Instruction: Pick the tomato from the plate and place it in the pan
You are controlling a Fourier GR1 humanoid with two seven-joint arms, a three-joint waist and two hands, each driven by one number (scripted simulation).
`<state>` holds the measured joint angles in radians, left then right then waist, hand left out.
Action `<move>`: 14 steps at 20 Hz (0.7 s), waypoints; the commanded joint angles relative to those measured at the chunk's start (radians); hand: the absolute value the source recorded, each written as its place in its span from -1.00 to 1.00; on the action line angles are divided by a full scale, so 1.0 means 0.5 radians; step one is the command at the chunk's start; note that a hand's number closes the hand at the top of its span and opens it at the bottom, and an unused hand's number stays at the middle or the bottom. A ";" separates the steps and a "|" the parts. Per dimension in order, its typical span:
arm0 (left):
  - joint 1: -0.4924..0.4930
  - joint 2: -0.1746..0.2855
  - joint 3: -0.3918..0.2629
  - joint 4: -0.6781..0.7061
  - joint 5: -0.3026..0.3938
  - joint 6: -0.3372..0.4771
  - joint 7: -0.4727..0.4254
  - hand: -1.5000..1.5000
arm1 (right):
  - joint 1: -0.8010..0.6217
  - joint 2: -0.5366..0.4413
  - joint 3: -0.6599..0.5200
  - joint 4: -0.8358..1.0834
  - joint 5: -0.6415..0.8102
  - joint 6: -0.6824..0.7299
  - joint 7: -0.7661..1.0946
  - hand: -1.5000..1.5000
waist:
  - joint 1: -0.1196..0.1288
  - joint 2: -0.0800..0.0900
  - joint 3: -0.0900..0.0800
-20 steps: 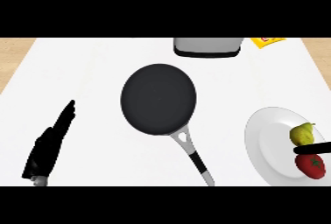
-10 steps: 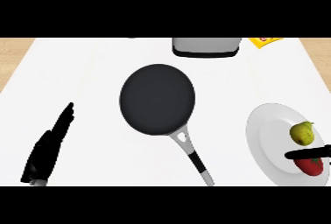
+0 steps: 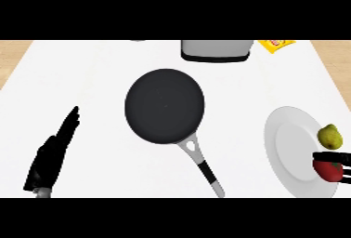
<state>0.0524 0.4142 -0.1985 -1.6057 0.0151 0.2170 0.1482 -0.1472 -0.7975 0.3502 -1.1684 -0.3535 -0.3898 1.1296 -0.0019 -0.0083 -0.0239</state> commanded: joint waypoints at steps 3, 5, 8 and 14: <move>-0.026 -0.034 0.022 0.038 -0.022 -0.017 0.002 0.00 | -0.099 0.204 -0.078 0.140 0.005 -0.161 0.096 1.00 | 0.019 0.021 0.048; 0.051 0.003 0.051 -0.010 0.016 -0.074 -0.058 0.00 | -0.073 0.184 -0.071 0.124 0.028 -0.165 0.118 1.00 | 0.027 0.019 0.047; -0.056 -0.023 -0.052 0.002 -0.025 -0.094 -0.035 0.00 | -0.304 -0.005 0.328 -0.199 0.313 0.396 -0.410 1.00 | 0.218 0.051 0.048; -0.160 -0.027 -0.122 -0.019 -0.029 -0.173 -0.032 0.00 | -0.676 -0.221 0.686 -0.461 0.779 0.840 -1.050 1.00 | 0.412 0.074 0.051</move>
<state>0.0067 0.4030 -0.2415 -1.6136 0.0040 0.1501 0.1301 -0.3772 -0.8481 0.5956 -1.3336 -0.0992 -0.1000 0.7759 0.1696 0.0226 -0.0037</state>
